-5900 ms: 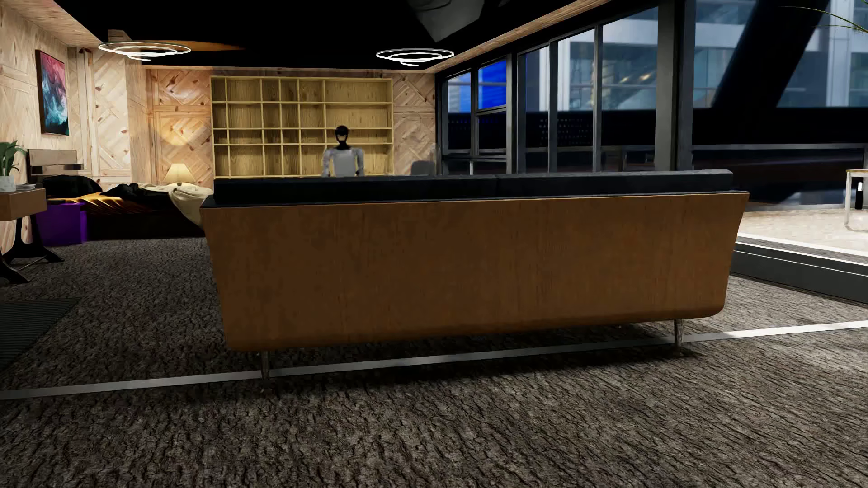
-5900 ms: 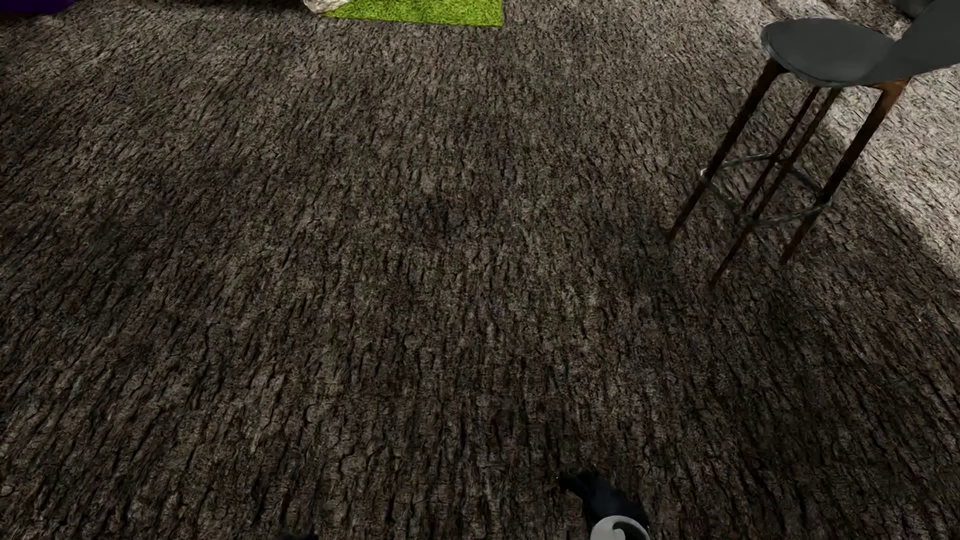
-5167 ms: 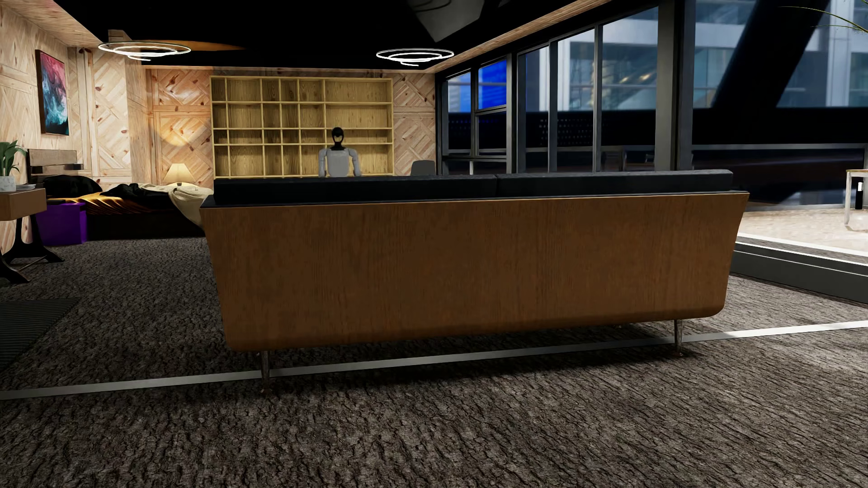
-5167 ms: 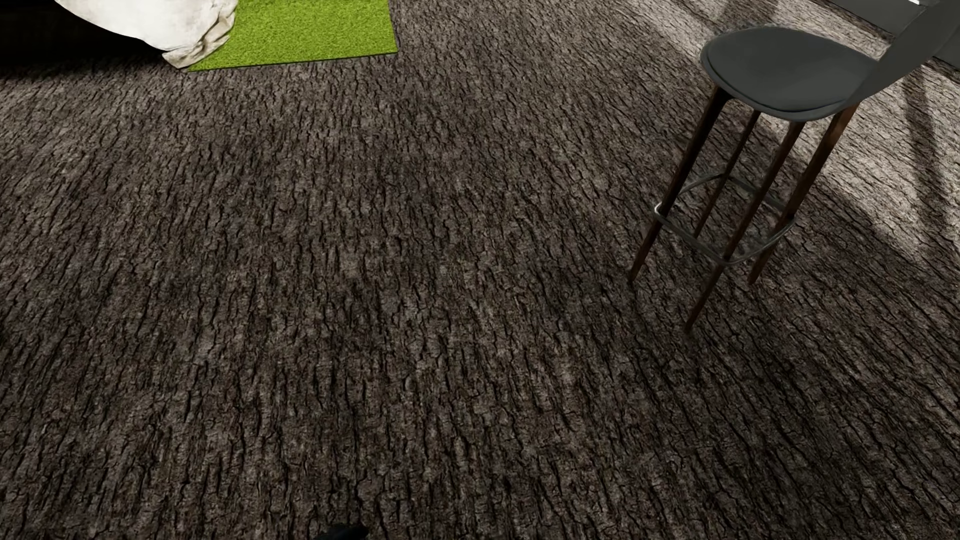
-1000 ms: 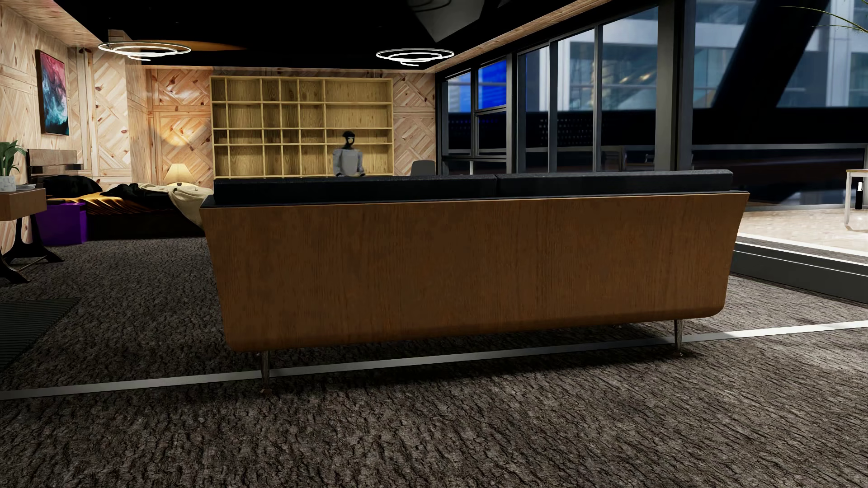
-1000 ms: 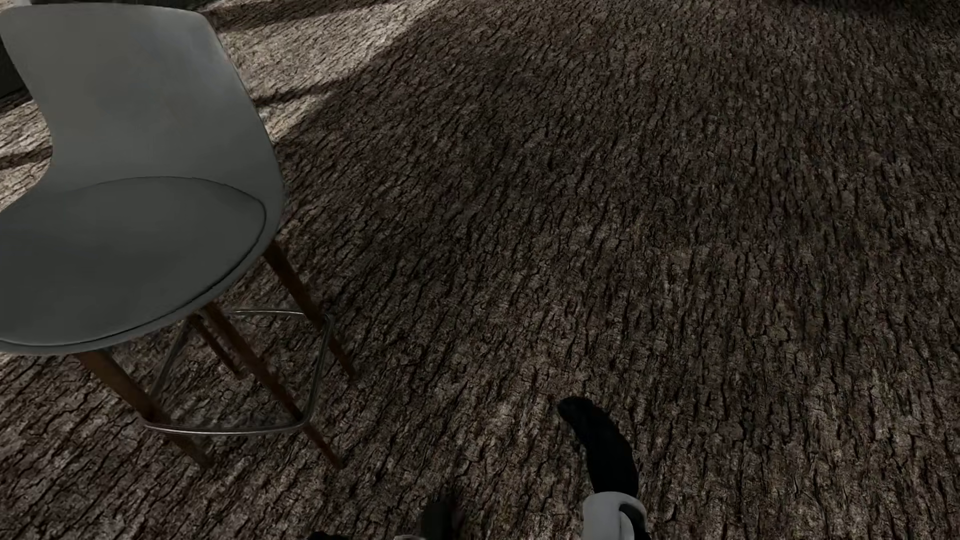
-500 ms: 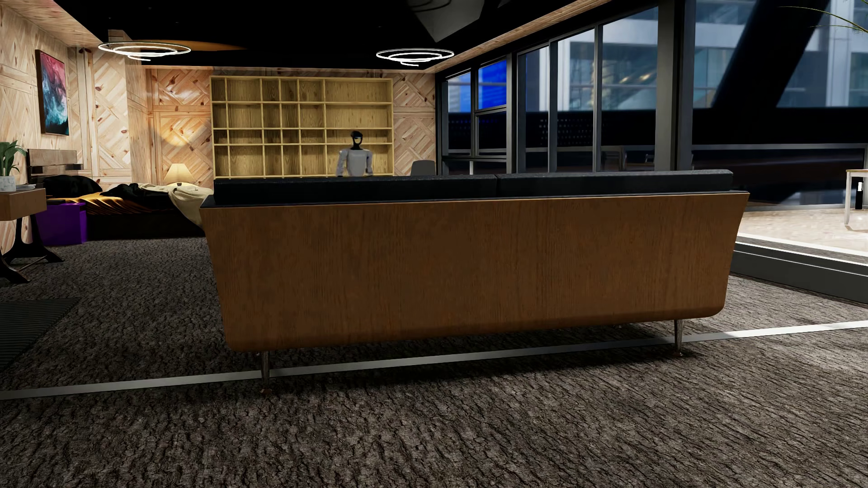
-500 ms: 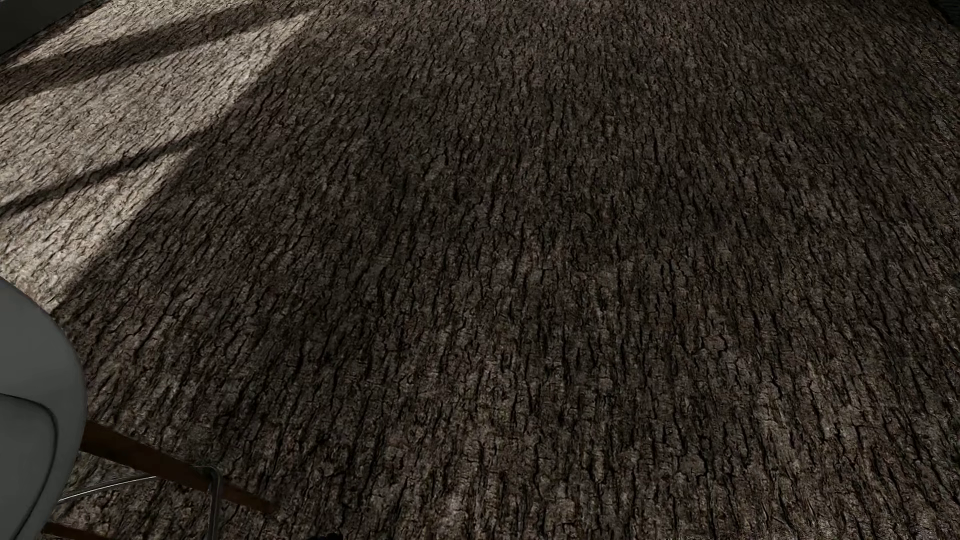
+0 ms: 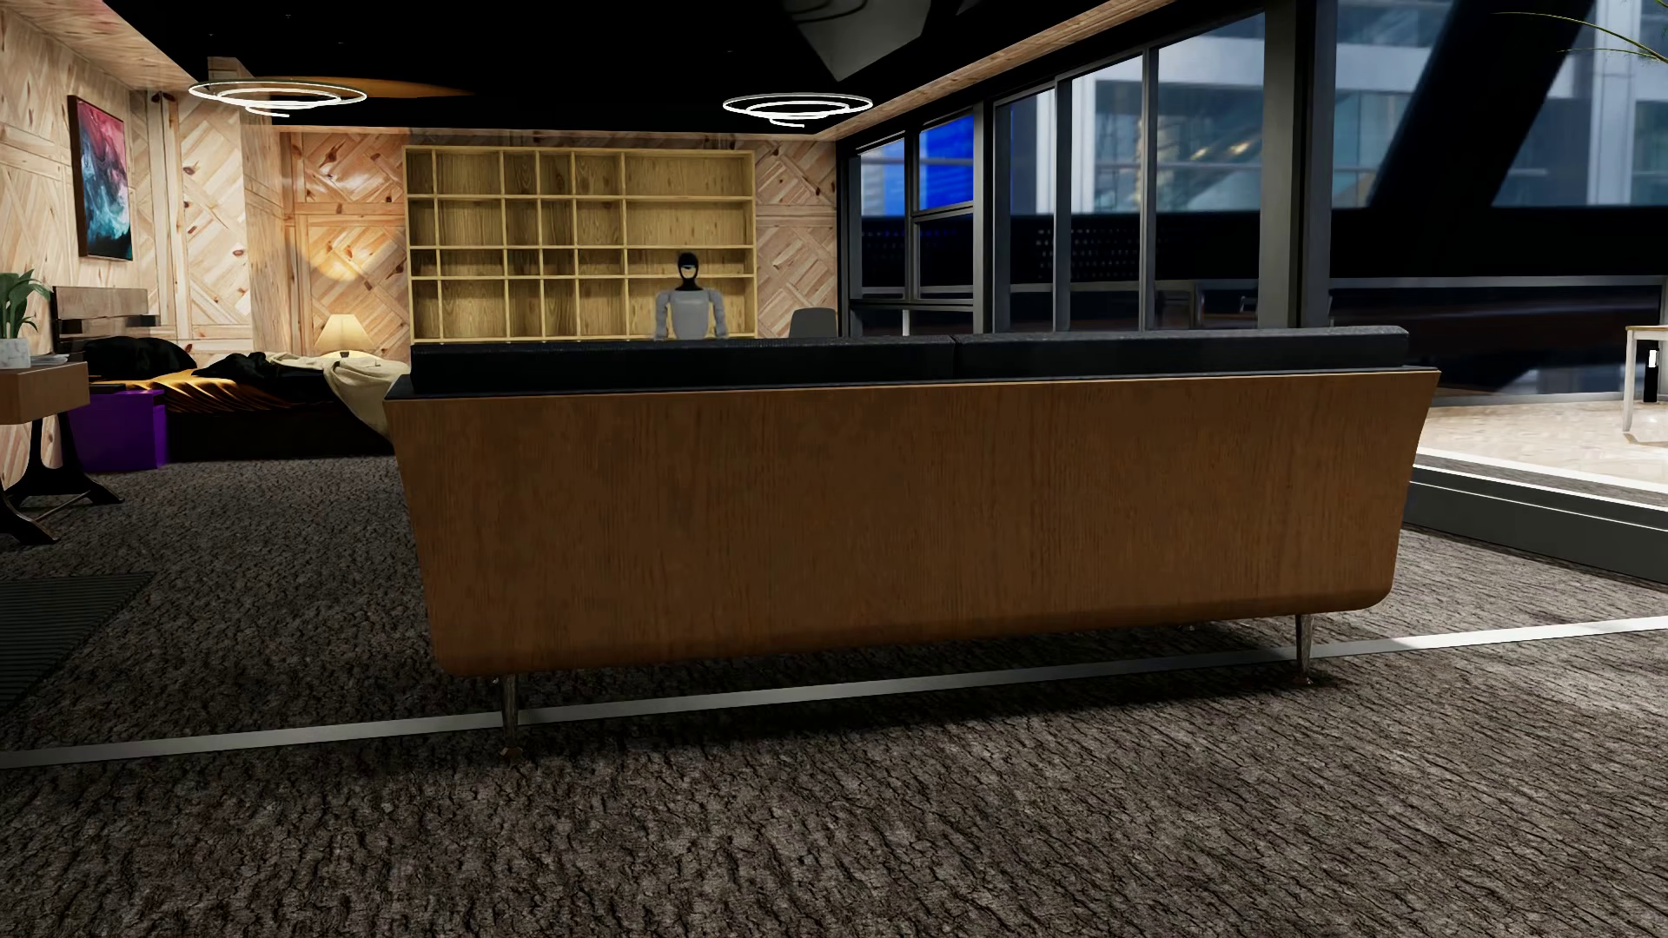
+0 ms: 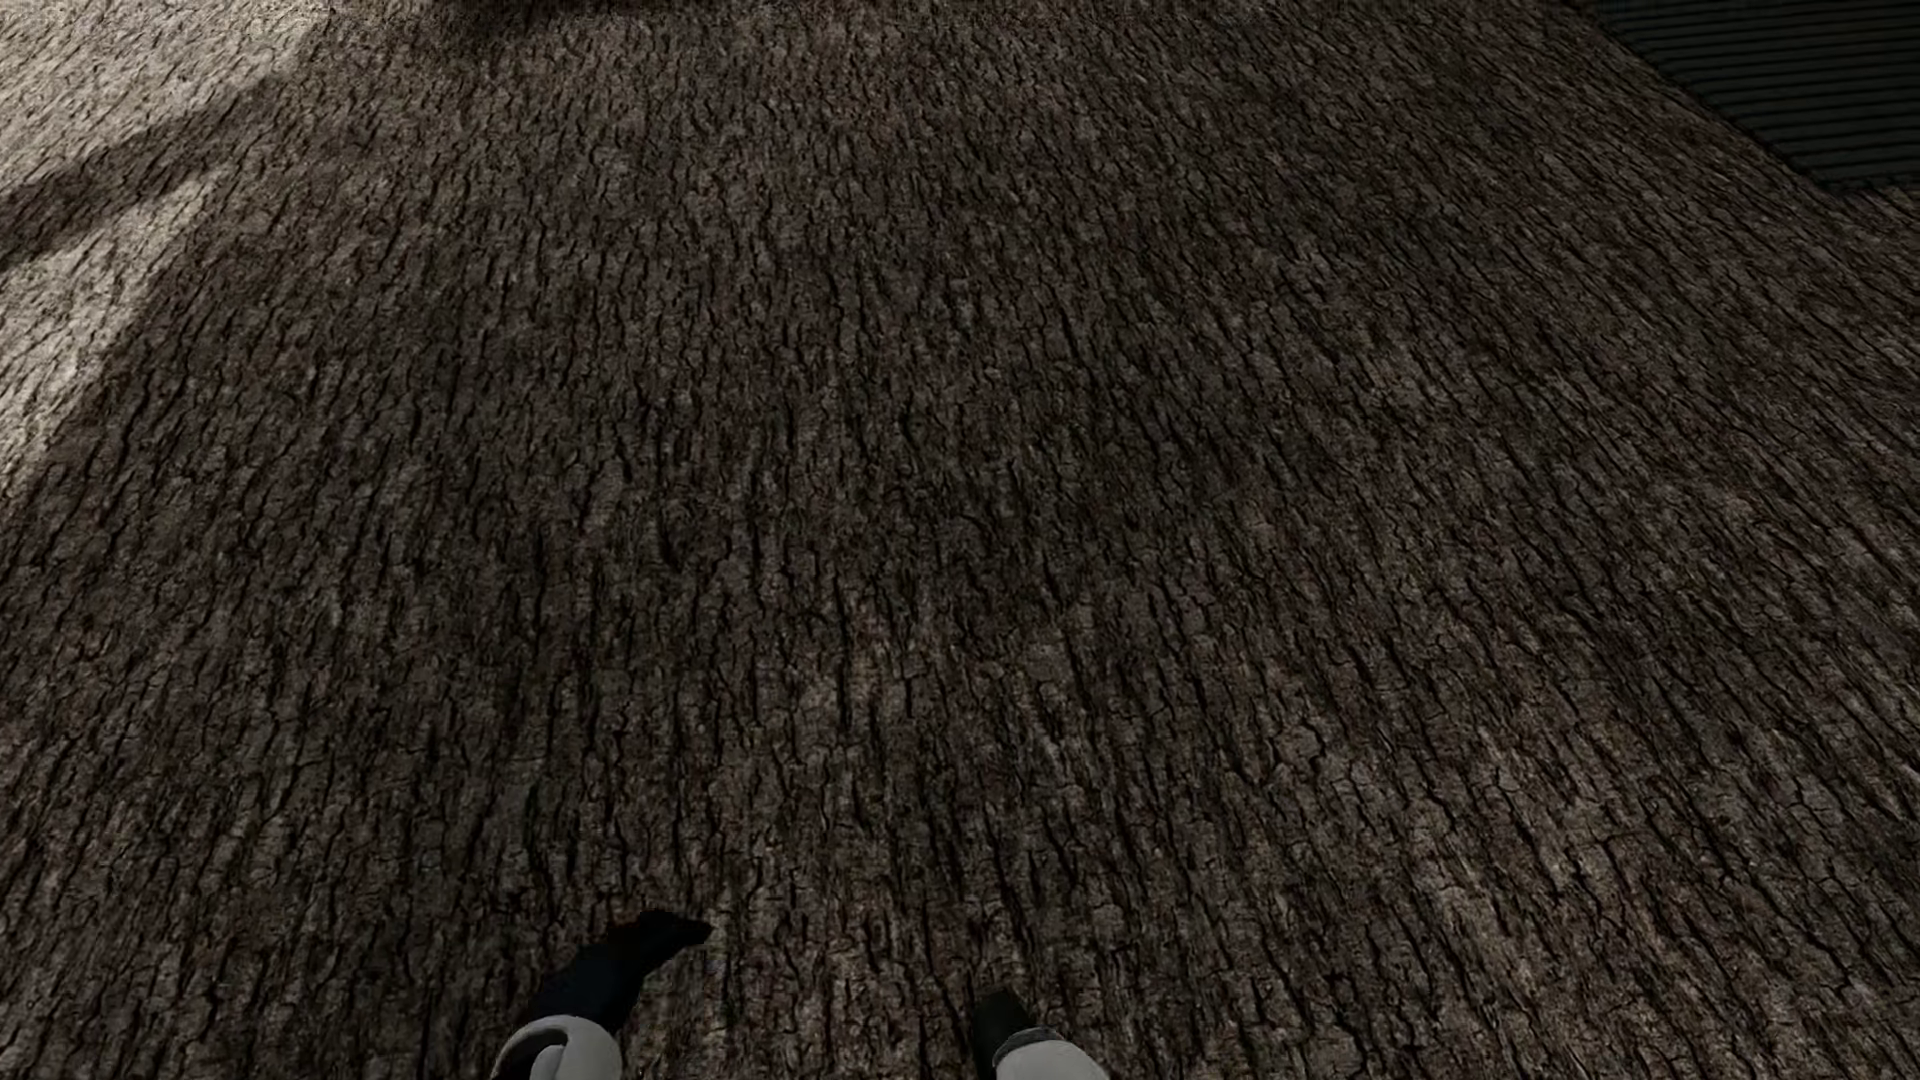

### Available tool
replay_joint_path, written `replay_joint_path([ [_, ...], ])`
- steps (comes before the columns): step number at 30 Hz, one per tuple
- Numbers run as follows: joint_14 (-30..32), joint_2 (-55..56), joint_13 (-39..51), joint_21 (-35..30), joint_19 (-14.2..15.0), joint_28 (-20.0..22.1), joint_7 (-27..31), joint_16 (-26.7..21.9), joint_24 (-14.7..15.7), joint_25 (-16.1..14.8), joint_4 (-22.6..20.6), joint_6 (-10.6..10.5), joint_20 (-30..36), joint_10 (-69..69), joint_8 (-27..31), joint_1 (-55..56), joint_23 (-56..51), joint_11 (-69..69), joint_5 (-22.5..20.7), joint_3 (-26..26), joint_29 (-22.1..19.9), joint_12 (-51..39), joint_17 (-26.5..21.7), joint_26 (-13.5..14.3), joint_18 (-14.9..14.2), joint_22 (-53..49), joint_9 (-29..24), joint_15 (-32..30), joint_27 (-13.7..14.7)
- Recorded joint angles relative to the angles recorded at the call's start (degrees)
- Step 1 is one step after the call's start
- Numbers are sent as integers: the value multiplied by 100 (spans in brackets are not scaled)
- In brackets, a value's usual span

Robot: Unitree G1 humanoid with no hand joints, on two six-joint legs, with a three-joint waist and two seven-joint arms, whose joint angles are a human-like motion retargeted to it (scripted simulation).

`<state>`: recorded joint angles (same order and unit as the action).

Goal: Walk to the sofa

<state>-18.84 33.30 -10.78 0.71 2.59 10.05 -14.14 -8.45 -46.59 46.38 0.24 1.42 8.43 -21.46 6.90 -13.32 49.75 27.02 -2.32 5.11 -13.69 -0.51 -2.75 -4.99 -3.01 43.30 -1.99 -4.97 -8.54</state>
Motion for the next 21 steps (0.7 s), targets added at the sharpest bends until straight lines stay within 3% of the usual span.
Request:
replay_joint_path([
  [2,1177,-397,120,21,-183,180,98,15,265,308,480,-227,-196,-1030,-274,170,1111,189,-220,16,355,304,117,-130,180,-94,-25,380,-544],
  [3,1933,-648,120,60,-248,4,93,-63,262,405,833,-349,-60,-1898,-438,530,1354,106,-309,-5,490,357,185,-169,306,-28,-35,523,-601],
  [5,3168,-1128,69,175,-361,-693,233,-429,-63,452,1698,-616,502,-3723,-734,1531,1310,-83,-578,-117,379,372,344,-90,34,9,-71,813,-297],
  [7,2592,-1628,328,-25,-488,-924,919,-692,-210,743,1605,-816,698,-5001,-884,2705,1370,-219,-843,-209,169,593,420,43,-278,-289,-144,1112,-201],
  [9,2002,-2029,922,-410,-568,-527,1124,-639,113,1207,1471,-901,353,-5161,-900,3599,1554,-180,-996,-229,384,1000,443,-23,-392,-527,-198,1474,-319],
  [11,1267,-2385,1505,-520,-629,-218,1103,-397,383,1327,1346,-902,55,-4262,-802,4219,1345,-132,-1047,-302,427,1247,463,-302,-273,-471,-207,1827,-48],
  [14,1305,-2985,2006,-598,-650,-352,955,-214,297,927,1064,-787,8,-1527,-631,4591,348,-430,-937,-447,152,1266,413,-524,-116,-89,-153,2104,660],
  [16,1721,-3387,2215,-878,-640,-518,1077,-117,170,544,745,-674,-7,450,-519,4547,-256,-743,-836,-523,36,1282,305,-519,-415,120,-88,2177,997],
  [17,1738,-3538,2330,-1079,-633,-530,1167,-67,146,393,665,-619,-75,918,-451,4585,-416,-766,-814,-547,4,1343,260,-492,-789,147,-57,2238,1051],
  [18,1713,-3676,2438,-1299,-616,-505,1131,8,134,305,635,-573,-143,1019,-402,4600,-472,-759,-771,-564,11,1405,202,-462,-905,169,-23,2270,1027],
  [20,2275,-3996,2512,-1704,-560,-525,886,181,39,300,541,-461,-211,571,-361,4538,-377,-641,-600,-606,105,1459,54,-474,-196,299,46,2126,853],
  [21,2506,-4119,2430,-1818,-547,-586,765,258,-41,320,461,-373,-222,364,-403,4461,-267,-491,-472,-636,131,1432,-11,-506,-102,395,79,1865,726],
])
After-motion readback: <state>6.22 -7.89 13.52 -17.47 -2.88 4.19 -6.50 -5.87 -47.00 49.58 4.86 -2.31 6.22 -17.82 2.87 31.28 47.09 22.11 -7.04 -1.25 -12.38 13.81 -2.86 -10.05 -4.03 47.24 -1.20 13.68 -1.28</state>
